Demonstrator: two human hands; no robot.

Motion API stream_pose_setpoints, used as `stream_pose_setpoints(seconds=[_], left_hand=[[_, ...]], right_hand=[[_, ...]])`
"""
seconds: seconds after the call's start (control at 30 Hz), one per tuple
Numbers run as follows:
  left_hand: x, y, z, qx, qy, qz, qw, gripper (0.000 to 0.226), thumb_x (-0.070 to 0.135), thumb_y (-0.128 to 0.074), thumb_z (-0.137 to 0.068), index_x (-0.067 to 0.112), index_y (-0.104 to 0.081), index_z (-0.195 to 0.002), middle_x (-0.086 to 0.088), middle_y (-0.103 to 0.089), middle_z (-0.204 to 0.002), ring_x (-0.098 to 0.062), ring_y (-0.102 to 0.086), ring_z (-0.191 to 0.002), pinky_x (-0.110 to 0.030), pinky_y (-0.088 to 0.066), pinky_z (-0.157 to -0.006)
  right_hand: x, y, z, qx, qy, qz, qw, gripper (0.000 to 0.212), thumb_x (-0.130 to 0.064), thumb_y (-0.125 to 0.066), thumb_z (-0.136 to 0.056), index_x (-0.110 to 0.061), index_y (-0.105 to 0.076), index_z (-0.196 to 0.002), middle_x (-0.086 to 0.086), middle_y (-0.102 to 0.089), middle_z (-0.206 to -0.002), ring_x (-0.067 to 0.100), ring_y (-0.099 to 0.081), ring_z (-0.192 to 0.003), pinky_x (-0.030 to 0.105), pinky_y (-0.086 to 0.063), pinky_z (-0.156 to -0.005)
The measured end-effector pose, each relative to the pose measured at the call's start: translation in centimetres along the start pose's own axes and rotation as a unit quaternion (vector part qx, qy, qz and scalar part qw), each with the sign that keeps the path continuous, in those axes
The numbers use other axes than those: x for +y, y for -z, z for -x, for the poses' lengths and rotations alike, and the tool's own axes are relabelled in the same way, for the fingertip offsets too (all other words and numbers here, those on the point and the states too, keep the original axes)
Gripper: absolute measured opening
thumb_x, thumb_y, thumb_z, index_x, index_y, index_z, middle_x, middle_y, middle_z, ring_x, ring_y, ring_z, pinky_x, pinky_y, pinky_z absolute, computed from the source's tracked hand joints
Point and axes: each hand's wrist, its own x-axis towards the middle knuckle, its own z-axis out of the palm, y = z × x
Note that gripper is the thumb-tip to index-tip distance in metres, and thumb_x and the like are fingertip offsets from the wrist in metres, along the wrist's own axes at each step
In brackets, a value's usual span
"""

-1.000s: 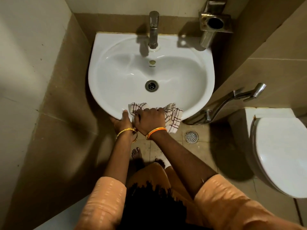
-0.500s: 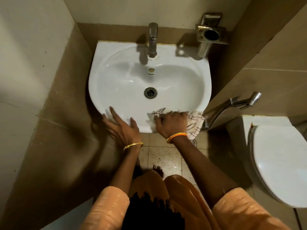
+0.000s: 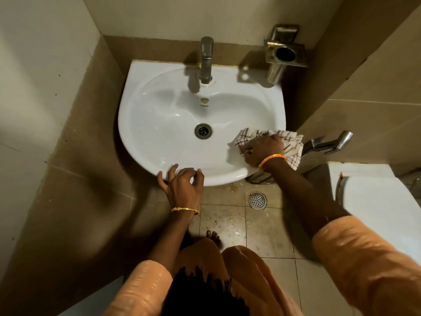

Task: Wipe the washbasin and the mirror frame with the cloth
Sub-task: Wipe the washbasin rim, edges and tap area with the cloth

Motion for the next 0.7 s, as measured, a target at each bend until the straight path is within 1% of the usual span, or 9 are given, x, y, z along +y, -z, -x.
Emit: stream_pose_setpoints(seconds=[0.13, 0.2, 0.27, 0.33, 0.4, 0.47, 0.53, 0.6, 0.7], left_hand=[[0.7, 0.1, -0.8, 0.016, 0.017, -0.007, 1.0, 0.032, 0.032, -0.06, -0.083, 0.016, -0.066, -0.055, 0.003, -0.067, -0.055, -0.023, -0.058, -0.116, -0.049, -0.005, -0.11], [1.1, 0.2, -1.3, 0.015, 0.003, -0.026, 1.0, 0.038, 0.031, -0.06, -0.082, 0.014, -0.064, -0.048, 0.001, -0.062, -0.047, -0.026, -0.061, -0.109, -0.047, -0.006, -0.109], [1.1, 0.4, -1.7, -0.004, -0.008, -0.043, 0.999, 0.042, 0.033, -0.057, -0.084, 0.013, -0.062, -0.046, 0.001, -0.062, -0.047, -0.026, -0.062, -0.107, -0.048, -0.007, -0.109], [0.9, 0.5, -1.8, -0.017, -0.014, -0.049, 0.999, 0.044, 0.034, -0.054, -0.085, 0.014, -0.062, -0.047, 0.002, -0.063, -0.049, -0.025, -0.061, -0.107, -0.049, -0.007, -0.11], [0.7, 0.7, -1.8, -0.023, -0.021, -0.056, 0.998, 0.044, 0.035, -0.054, -0.085, 0.014, -0.063, -0.048, 0.003, -0.063, -0.049, -0.024, -0.061, -0.106, -0.046, -0.004, -0.11], [0.6, 0.8, -1.9, -0.021, -0.026, -0.062, 0.998, 0.043, 0.035, -0.054, -0.085, 0.015, -0.064, -0.049, 0.004, -0.063, -0.048, -0.023, -0.062, -0.105, -0.043, -0.002, -0.109], [0.5, 0.7, -1.9, -0.023, -0.029, -0.064, 0.997, 0.042, 0.036, -0.053, -0.084, 0.015, -0.065, -0.049, 0.005, -0.064, -0.049, -0.022, -0.062, -0.104, -0.042, -0.002, -0.109], [0.1, 0.6, -2.0, -0.034, -0.043, -0.063, 0.997, 0.04, 0.037, -0.054, -0.083, 0.016, -0.066, -0.05, 0.006, -0.065, -0.051, -0.022, -0.062, -0.106, -0.043, -0.002, -0.109], [-0.8, 1.0, -3.0, -0.038, -0.072, -0.061, 0.995, 0.033, 0.037, -0.057, -0.079, 0.019, -0.066, -0.052, 0.009, -0.072, -0.068, -0.021, -0.057, -0.116, -0.046, -0.002, -0.108]], right_hand=[[-2.4, -0.5, 2.3, -0.037, 0.035, -0.07, 0.996, 0.039, -0.041, -0.047, -0.085, -0.042, -0.059, -0.122, 0.001, -0.064, -0.125, 0.024, -0.053, -0.12, 0.038, -0.024, -0.107], [-2.0, -0.5, 2.3, -0.041, 0.046, -0.087, 0.994, 0.035, -0.042, -0.046, -0.088, -0.045, -0.06, -0.119, -0.003, -0.063, -0.127, 0.021, -0.054, -0.12, 0.038, -0.022, -0.108], [-0.9, -0.2, 1.4, -0.059, 0.042, -0.105, 0.992, 0.029, -0.046, -0.048, -0.088, -0.046, -0.064, -0.113, -0.008, -0.062, -0.128, 0.019, -0.053, -0.121, 0.038, -0.02, -0.11], [0.5, 0.3, -0.6, -0.05, 0.026, -0.1, 0.993, 0.027, -0.048, -0.054, -0.085, -0.046, -0.066, -0.11, -0.009, -0.063, -0.127, 0.018, -0.052, -0.123, 0.037, -0.02, -0.111], [1.8, 1.0, -2.8, -0.031, 0.017, -0.056, 0.998, 0.032, -0.042, -0.057, -0.084, -0.044, -0.063, -0.115, -0.005, -0.059, -0.132, 0.019, -0.048, -0.128, 0.036, -0.02, -0.113], [2.1, 1.5, -4.8, -0.039, 0.011, -0.024, 0.999, 0.041, -0.034, -0.056, -0.084, -0.042, -0.057, -0.125, -0.001, -0.051, -0.141, 0.02, -0.04, -0.134, 0.036, -0.016, -0.115], [1.8, 1.0, -5.6, -0.054, -0.004, -0.016, 0.998, 0.048, -0.031, -0.052, -0.085, -0.039, -0.051, -0.132, 0.001, -0.042, -0.148, 0.021, -0.032, -0.14, 0.038, -0.013, -0.116], [0.7, 0.1, -4.5, -0.079, 0.007, -0.002, 0.997, 0.052, -0.031, -0.043, -0.087, -0.038, -0.042, -0.139, -0.004, -0.034, -0.153, 0.02, -0.024, -0.143, 0.041, -0.012, -0.117], [-0.9, -0.8, -1.1, -0.087, 0.036, -0.014, 0.995, 0.046, -0.031, -0.04, -0.092, -0.04, -0.044, -0.137, -0.01, -0.039, -0.149, 0.018, -0.031, -0.14, 0.043, -0.015, -0.115]])
